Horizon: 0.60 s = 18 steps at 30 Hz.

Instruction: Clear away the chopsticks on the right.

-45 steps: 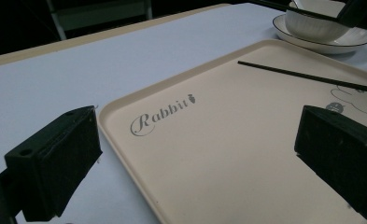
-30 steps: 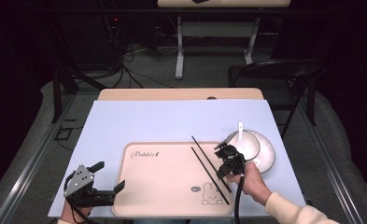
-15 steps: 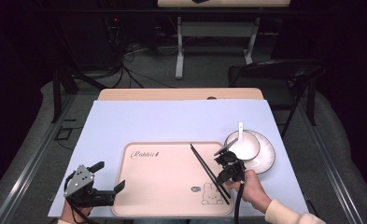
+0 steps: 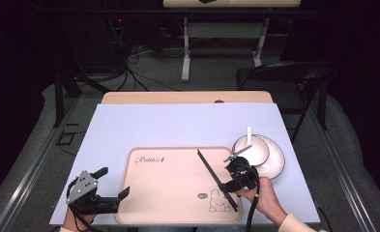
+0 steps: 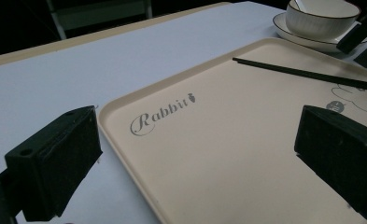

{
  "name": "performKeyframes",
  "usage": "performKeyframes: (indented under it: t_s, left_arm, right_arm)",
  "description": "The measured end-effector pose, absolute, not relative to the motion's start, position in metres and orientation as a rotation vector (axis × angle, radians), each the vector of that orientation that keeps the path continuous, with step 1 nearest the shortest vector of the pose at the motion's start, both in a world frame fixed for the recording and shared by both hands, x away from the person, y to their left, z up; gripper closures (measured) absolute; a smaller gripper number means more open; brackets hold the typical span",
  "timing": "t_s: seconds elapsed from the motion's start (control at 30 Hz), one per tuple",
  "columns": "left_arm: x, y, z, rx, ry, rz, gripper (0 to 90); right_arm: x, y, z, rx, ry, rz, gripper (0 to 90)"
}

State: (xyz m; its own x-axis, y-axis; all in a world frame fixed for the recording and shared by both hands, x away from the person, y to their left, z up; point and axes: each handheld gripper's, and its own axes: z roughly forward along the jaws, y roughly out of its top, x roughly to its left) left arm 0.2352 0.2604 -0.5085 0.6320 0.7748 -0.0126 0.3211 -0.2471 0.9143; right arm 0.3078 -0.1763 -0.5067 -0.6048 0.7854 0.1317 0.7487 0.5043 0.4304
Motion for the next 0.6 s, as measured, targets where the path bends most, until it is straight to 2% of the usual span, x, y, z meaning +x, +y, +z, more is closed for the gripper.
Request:
performKeyframes:
  t_s: [0.03, 0.17, 0.3, 0.6]
  left_arm:
    - [0.235, 0.260, -0.509, 1.829, 0.878, 0.555, 0.2]
    - [0.236, 0.261, -0.509, 1.831, 0.877, 0.551, 0.2]
    - [0.236, 0.261, -0.509, 1.829, 0.879, 0.550, 0.2]
    - [0.236, 0.261, -0.509, 1.828, 0.882, 0.550, 0.2]
  right_arm:
    - [0.306, -0.178, -0.504, 1.333, 2.631, 0.724, 28.0]
    - [0.299, -0.186, -0.493, 1.236, 2.565, 0.767, 17.5]
    - [0.286, -0.203, -0.478, 1.136, 2.476, 0.860, 11.3]
    - [0.266, -0.225, -0.468, 1.066, 2.404, 0.903, 6.1]
